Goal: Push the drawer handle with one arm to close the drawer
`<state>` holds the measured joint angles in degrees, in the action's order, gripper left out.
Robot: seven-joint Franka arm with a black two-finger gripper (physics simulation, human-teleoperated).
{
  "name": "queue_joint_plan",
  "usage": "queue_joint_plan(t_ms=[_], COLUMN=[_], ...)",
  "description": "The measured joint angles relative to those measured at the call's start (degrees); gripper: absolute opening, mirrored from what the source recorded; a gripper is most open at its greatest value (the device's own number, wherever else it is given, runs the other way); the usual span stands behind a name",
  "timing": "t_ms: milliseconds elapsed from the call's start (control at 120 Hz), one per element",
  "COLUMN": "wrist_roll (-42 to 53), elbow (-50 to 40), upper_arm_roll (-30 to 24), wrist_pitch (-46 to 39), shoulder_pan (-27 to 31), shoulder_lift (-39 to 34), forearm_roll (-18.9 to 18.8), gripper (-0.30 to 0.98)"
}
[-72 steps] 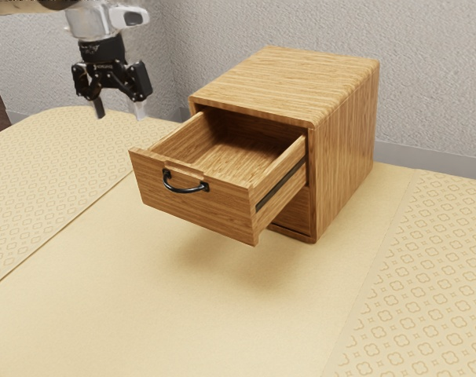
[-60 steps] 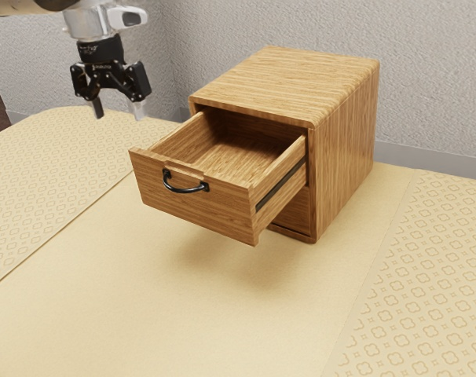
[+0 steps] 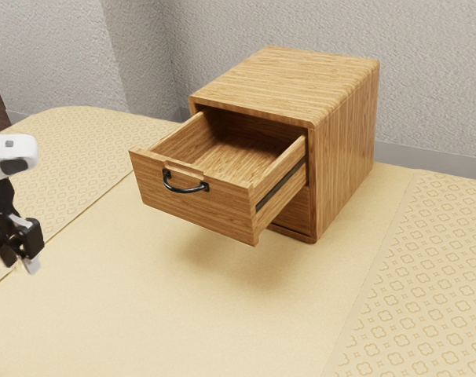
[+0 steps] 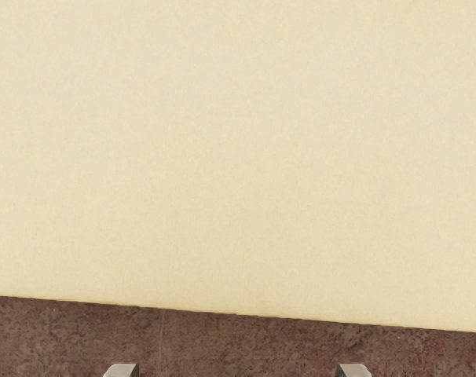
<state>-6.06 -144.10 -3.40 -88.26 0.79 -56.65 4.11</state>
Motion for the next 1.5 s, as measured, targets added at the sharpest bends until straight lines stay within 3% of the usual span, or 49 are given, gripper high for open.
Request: queue_joint_plan(t_ms=[133, 483, 1175, 1500], wrist_roll=[-1.1, -3.3, -4.9, -4.2], elbow=[3.9, 15.2, 38.9, 47.7], upper_arm_roll=[-3.7, -6.6, -6.0, -5.9], wrist_pitch=[-3.3, -10.8, -19.4, -24.2], shoulder_pan=[0.0, 0.0, -0.5, 0.1], shoulder_lift=[10.1, 29.0, 57.8, 65.7], forearm_roll=[1.4, 3.9, -2.7, -5.1], gripper=[0.15, 0.02, -0.03, -0.03])
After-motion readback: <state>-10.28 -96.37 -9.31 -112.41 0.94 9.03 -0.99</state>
